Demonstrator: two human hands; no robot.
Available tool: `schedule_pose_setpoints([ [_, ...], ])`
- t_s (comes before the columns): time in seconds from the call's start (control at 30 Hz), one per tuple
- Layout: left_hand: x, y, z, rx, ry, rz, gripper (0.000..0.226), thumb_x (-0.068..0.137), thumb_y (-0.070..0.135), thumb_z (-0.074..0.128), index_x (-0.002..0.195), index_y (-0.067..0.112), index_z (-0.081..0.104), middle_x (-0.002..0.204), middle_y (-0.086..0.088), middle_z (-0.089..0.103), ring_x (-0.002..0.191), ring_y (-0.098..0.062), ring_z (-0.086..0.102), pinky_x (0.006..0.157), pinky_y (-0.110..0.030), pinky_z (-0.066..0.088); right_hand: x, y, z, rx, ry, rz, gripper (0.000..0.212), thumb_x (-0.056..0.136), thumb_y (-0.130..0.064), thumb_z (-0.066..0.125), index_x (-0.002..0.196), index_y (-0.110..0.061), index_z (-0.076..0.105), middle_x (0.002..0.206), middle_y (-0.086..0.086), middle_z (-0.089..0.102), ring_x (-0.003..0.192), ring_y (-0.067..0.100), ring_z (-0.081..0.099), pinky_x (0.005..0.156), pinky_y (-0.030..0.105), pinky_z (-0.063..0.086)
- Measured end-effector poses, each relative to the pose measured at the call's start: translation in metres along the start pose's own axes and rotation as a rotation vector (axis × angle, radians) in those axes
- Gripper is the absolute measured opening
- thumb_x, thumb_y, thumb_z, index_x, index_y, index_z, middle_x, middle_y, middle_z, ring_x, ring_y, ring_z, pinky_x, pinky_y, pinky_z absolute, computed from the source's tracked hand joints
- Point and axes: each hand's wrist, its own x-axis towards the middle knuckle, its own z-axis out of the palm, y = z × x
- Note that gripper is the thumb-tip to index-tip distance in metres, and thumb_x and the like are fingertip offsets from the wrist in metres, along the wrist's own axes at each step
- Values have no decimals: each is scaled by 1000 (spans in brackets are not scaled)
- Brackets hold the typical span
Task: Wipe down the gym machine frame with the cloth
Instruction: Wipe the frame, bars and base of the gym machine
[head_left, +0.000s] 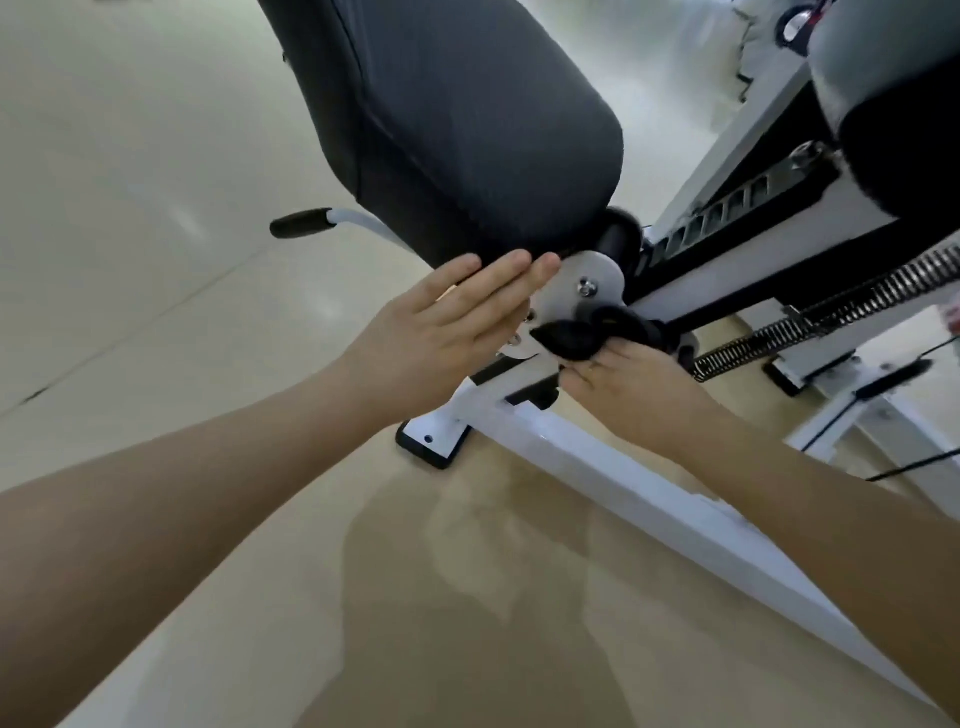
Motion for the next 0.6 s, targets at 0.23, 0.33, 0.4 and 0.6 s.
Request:
schedule_pose_setpoints([
  [0.23,-17,-7,14,-98,117,-136,58,82,-5,33,136,15,44,156,-8,-11,144,-23,-9,117,-39,4,3,11,-5,-73,-98,-8,46,89,-7,37,134,-9,39,141,15,45,131,26,43,109,40,31],
  [0.33,-31,2,24,-117,120,-163,54,81,-1,49,133,12,45,156,-8,-14,144,-23,-7,118,-37,6,-35,-5,2,-199,-322,-58,54,86,-7,40,139,-2,33,138,13,50,124,23,51,106,35,24],
  [0.4,-36,6,25,-148,71,-170,53,83,-2,46,134,11,41,155,-9,-17,143,-24,-12,117,-37,4,-29,-2,4,-206,-327,-117,59,78,-9,57,135,-3,43,133,11,55,119,23,55,105,35,24],
  [0.6,-34,18,24,-312,129,-247,40,99,6,21,126,9,51,151,-11,18,142,-22,-8,115,-35,12,1,-6,8,-363,-268,15,47,93,-11,34,140,-8,39,148,10,36,137,25,31,116,41,15],
])
